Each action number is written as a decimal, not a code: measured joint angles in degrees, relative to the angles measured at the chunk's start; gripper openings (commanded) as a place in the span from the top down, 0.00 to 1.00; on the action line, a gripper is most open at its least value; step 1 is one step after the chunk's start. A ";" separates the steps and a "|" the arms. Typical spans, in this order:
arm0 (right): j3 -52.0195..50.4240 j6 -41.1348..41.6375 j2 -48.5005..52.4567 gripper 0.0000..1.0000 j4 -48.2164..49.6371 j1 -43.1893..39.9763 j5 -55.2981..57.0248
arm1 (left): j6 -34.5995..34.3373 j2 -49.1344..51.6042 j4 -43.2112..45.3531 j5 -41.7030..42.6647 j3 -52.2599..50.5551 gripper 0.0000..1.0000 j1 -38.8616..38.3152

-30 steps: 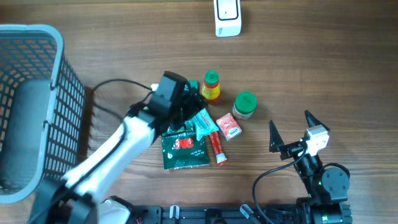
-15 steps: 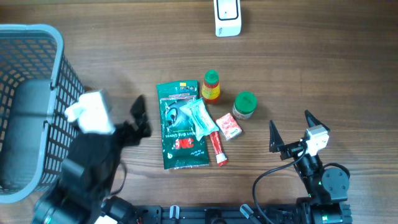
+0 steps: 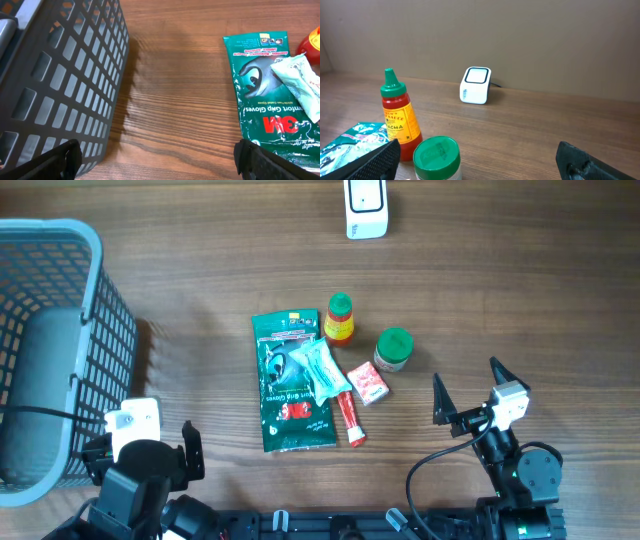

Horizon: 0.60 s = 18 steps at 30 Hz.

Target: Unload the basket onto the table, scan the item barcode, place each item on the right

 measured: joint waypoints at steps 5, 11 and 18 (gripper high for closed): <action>0.00 2.08 0.00 0.00 0.07 0.00 -0.02 | 0.00 0.00 0.00 0.17 0.00 0.00 0.00; 0.00 30.42 0.00 0.00 0.20 0.00 -1.64 | 0.00 0.00 0.00 0.17 0.00 0.00 0.00; 0.00 68.91 0.00 0.00 0.79 0.00 -10.25 | 0.00 0.00 0.00 0.17 0.00 0.00 0.00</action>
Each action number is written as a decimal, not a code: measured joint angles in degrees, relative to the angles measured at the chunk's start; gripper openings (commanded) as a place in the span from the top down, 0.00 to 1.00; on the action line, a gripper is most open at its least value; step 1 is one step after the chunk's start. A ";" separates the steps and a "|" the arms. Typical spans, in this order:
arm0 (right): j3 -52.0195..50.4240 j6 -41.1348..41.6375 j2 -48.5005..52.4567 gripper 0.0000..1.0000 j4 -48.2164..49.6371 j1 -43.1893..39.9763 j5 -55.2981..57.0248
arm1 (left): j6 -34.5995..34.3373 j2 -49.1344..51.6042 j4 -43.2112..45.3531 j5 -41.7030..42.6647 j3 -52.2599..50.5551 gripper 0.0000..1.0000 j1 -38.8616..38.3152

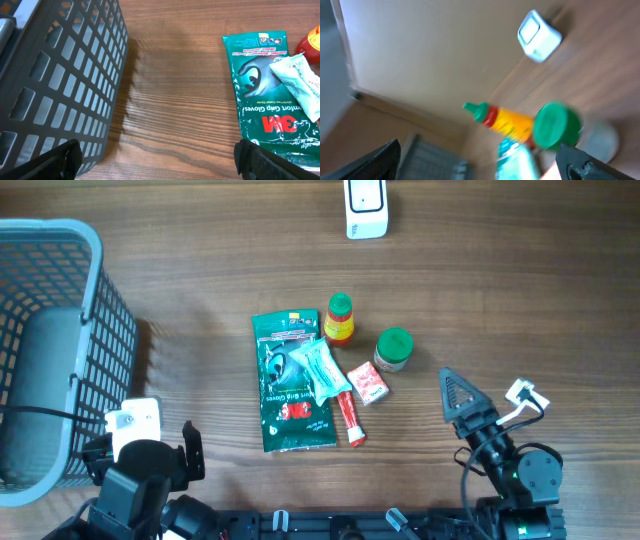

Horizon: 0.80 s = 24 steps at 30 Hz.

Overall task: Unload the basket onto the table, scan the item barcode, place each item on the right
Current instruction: 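Reach the right gripper toward the Kleenex pack on the table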

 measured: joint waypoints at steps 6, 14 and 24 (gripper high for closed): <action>0.68 -1.07 0.00 0.01 6.56 0.04 -9.75 | 0.00 0.00 -0.02 0.07 0.00 0.00 0.00; 16.81 -18.23 9.84 0.01 -21.11 0.09 -11.50 | -0.02 0.00 -0.07 0.20 0.00 0.00 0.00; 42.88 -42.01 47.91 0.00 -45.72 14.38 2.78 | -0.02 0.00 -0.17 0.20 0.00 0.00 0.00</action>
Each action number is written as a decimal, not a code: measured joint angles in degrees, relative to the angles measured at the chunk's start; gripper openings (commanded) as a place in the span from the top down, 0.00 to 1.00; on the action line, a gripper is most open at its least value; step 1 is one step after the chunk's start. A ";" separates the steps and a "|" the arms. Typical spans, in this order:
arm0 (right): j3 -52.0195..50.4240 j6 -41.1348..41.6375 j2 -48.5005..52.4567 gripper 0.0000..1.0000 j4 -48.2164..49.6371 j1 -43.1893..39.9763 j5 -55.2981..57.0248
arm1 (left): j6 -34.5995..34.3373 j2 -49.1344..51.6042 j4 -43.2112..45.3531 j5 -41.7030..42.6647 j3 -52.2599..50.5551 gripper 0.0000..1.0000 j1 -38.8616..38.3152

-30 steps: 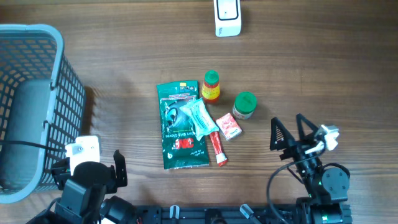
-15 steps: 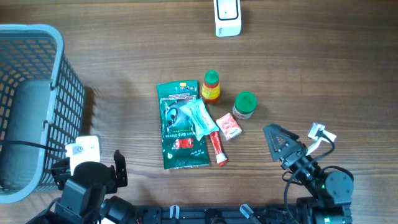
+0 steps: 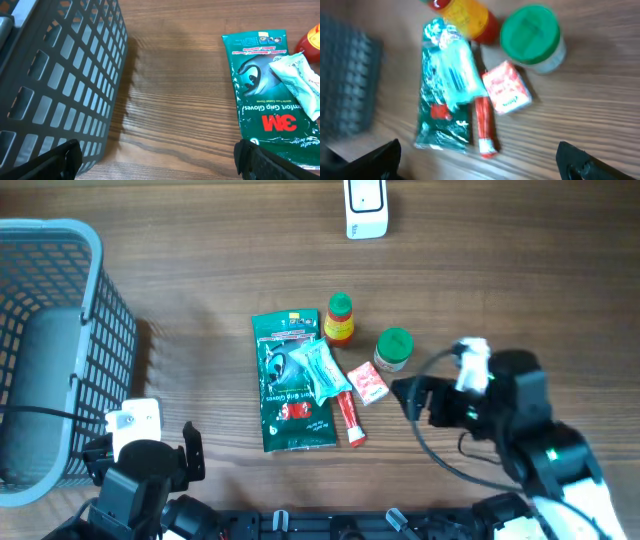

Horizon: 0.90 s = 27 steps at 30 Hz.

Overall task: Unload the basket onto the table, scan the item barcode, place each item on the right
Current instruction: 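Reach the right gripper toward the Kleenex pack on the table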

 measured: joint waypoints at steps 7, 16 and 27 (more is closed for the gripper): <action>2.56 -4.66 17.20 0.11 4.85 15.28 15.41 | 0.02 0.00 -0.02 0.00 0.00 0.00 0.00; 2.56 -6.34 33.14 0.21 12.81 18.95 19.02 | 0.00 0.00 0.00 0.00 0.00 0.00 0.00; 2.62 45.66 33.77 0.32 10.08 20.13 16.37 | 0.02 0.00 -0.02 0.02 0.00 0.00 0.00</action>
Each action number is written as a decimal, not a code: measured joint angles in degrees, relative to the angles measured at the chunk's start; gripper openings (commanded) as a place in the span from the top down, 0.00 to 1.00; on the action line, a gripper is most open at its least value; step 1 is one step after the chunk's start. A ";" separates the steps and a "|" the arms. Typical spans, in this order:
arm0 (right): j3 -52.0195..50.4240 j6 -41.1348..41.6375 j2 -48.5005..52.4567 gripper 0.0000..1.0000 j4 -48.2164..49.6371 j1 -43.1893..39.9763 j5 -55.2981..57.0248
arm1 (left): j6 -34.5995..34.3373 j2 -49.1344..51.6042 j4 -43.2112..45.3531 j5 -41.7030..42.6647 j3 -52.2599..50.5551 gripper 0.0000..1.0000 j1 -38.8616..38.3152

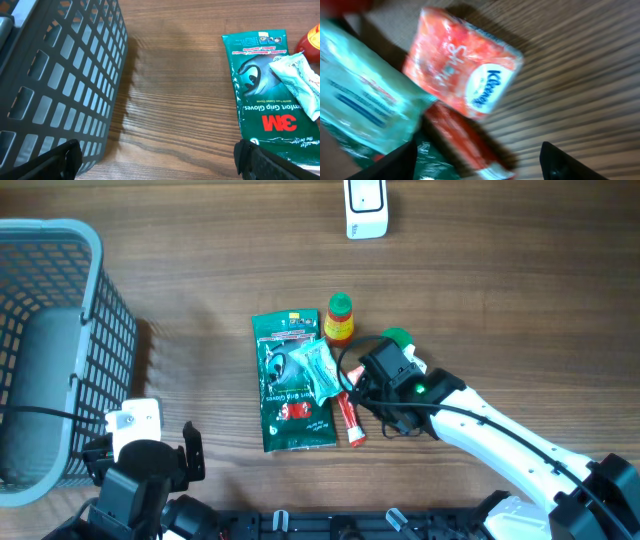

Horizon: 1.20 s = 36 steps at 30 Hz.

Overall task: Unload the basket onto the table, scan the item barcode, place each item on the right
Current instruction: 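Reach the right gripper toward the Kleenex pack on the table, then close the right gripper on the Kleenex pack and lift it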

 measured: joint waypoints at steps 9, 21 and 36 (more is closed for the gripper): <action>0.00 12.92 7.65 0.53 5.31 0.00 1.44 | 0.00 0.00 0.02 -0.02 0.00 0.00 0.00; 0.07 -1.27 9.79 0.96 6.69 0.00 8.04 | 0.00 0.00 0.02 -0.02 0.00 0.00 0.00; 0.04 -53.51 -25.35 0.96 4.35 -0.04 2.67 | 0.00 0.00 0.02 -0.02 0.00 0.00 0.00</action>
